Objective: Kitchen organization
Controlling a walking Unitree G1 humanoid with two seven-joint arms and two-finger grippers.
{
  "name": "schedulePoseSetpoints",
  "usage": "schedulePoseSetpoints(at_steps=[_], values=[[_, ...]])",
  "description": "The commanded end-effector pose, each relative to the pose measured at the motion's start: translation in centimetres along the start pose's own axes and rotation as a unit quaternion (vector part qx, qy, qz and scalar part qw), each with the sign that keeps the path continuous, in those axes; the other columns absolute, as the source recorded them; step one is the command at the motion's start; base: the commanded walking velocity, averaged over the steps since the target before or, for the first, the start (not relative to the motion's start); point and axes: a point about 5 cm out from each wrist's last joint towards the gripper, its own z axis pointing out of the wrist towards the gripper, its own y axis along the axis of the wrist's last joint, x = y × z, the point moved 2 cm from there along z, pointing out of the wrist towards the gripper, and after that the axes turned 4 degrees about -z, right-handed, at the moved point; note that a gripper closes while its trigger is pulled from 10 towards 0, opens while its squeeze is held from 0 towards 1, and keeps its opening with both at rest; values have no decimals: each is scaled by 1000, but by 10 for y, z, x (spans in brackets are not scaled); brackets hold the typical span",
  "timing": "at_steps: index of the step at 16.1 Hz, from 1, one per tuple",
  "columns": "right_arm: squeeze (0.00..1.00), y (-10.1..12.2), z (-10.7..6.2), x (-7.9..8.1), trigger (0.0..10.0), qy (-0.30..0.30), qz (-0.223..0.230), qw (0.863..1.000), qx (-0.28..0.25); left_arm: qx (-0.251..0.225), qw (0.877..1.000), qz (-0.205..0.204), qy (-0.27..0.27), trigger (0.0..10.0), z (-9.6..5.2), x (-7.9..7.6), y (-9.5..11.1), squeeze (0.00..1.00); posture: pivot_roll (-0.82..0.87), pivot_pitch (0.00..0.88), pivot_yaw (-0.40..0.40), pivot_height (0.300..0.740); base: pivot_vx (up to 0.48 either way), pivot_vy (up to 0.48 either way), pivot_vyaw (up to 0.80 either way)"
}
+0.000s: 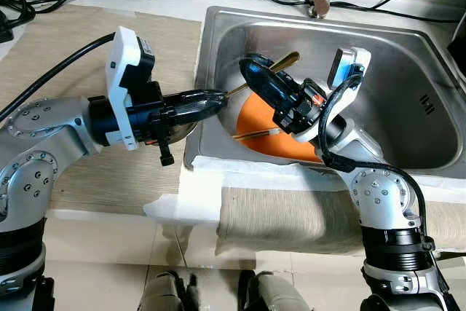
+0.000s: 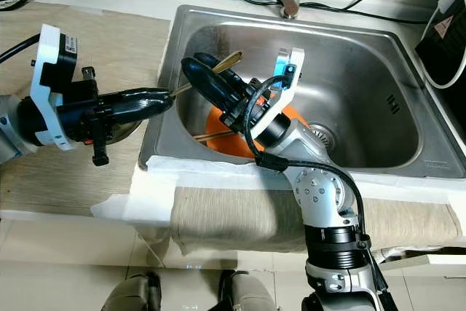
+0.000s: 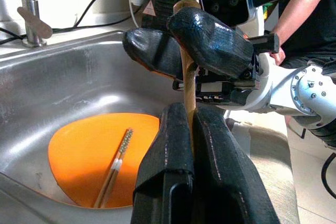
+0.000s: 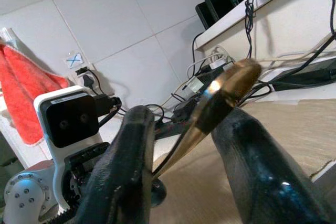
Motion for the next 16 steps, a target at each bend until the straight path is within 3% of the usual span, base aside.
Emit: schedulePoseSetpoints(at_steps=[1,14,15,16], values=[[0,2,-1,2,0,4,-4,1000,-3,-7,1000,20,-14,0,2,-6,7,0,-84,137,-83,740,0,0,0],[0,6,2,-1,0,-8,-13,1000,-8,-25,999,34,-2,0,4,-4,12,0,-78,143,-91,740,0,0,0],[0,7,2,-2,0,-9,-14,1000,-11,-24,999,37,4,2745,4,-3,12,0,-79,142,-90,740,0,0,0],[0,8,3,-3,0,-10,-16,1000,-13,-24,999,41,13,10000,4,-1,12,0,-80,144,-89,740,0,0,0]])
